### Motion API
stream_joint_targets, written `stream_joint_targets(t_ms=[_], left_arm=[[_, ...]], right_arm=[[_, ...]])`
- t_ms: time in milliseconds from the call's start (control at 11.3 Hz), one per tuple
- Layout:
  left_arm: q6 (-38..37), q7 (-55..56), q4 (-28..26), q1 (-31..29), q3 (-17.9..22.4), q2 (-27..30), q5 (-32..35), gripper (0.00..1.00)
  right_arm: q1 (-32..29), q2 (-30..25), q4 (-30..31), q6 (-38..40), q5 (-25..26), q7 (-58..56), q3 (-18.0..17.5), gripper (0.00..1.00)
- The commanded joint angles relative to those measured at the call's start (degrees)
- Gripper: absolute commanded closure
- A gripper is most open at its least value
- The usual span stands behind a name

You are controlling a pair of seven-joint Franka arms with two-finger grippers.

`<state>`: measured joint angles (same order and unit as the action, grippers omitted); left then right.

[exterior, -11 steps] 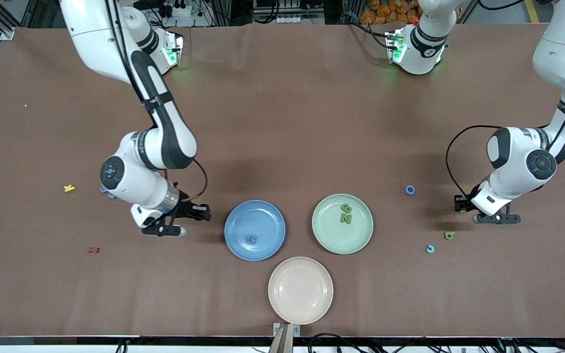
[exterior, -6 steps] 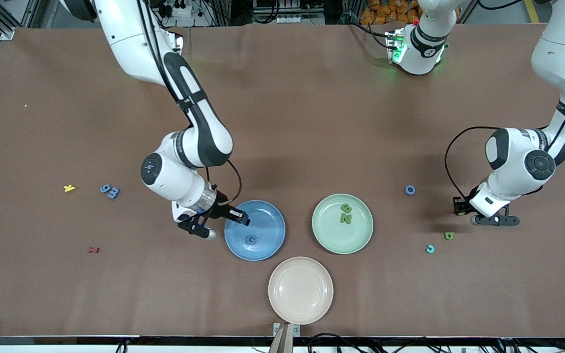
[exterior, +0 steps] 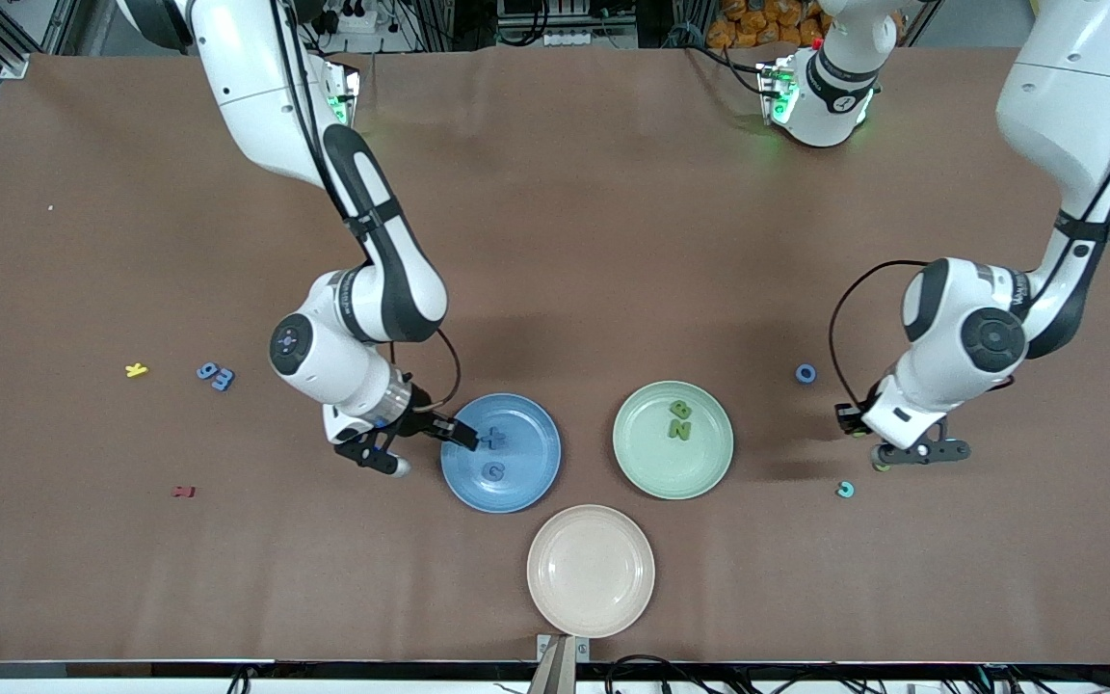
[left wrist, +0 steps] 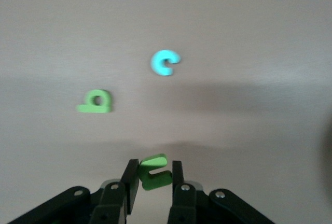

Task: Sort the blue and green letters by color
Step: 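Release the X over the blue plate while the left gripper drops the u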

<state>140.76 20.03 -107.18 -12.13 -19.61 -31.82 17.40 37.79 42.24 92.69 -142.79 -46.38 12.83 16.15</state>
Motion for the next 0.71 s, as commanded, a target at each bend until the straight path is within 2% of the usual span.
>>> stream_joint_targets(t_ms=[0,88,177,354,619], left_arm=[[-3.29,8.78,3.46,7.36,0.63,0.01,-4.20,1.00],[-4.34,11.58,4.69,9.73,0.72,-0.61,-5.52,1.00],[-5.40,14.92,6.26,12.02,0.72,-1.22,-6.23,1.00],[-6.11,22.12,9.34,16.24,1.07,-3.68,-6.41,1.00],[-6.11,29.34,11.99,21.60,2.30,-6.40,-6.59,1.00]], right_arm=[[1.31,-2.87,10.90,0.41,2.07,-14.10,7.80,0.00],[3.50,-2.87,14.07,0.49,4.52,-19.80,13.23,0.00],[5.52,-2.96,17.06,0.67,4.63,-25.17,17.46,0.00],[6.16,-3.04,20.24,0.84,4.63,-33.01,21.97,0.00],[6.07,-6.37,27.17,3.30,4.63,-44.25,27.51,0.00]])
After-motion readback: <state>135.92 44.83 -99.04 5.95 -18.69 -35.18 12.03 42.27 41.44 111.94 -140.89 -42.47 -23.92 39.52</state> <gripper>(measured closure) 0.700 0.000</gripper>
